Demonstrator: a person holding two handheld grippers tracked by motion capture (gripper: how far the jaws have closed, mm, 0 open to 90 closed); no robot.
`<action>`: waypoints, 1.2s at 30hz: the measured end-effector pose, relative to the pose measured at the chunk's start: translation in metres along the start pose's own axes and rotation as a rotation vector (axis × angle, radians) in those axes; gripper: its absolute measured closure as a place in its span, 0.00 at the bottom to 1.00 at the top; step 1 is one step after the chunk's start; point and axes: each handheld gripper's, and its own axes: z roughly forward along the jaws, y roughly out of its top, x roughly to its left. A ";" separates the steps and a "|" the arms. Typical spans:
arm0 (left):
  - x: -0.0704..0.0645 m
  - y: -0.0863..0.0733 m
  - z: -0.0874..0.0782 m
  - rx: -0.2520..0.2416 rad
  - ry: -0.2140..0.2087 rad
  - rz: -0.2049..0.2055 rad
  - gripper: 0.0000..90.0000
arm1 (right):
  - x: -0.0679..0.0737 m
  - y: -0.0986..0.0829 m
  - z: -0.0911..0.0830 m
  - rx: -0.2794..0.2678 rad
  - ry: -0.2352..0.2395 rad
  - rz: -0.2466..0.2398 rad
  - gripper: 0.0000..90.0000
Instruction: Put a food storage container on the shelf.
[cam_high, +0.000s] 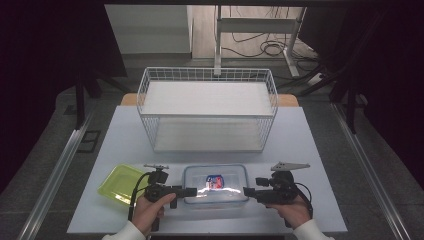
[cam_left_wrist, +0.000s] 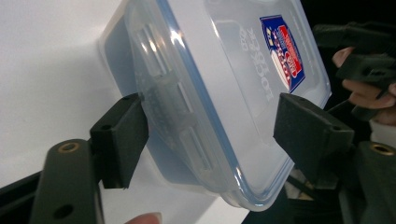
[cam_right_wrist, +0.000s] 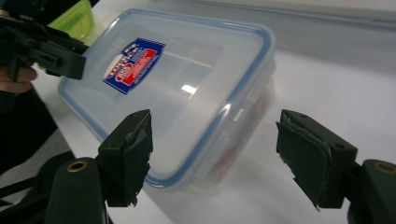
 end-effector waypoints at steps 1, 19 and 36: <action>0.001 0.000 0.000 0.000 -0.004 -0.001 0.33 | -0.001 0.001 0.002 0.004 0.012 0.009 0.29; 0.000 -0.001 -0.001 -0.004 0.003 0.013 0.33 | -0.013 0.014 0.029 0.077 0.105 0.125 0.21; -0.001 -0.001 -0.003 -0.006 0.000 0.014 0.35 | -0.027 0.012 0.030 0.109 0.189 0.253 0.41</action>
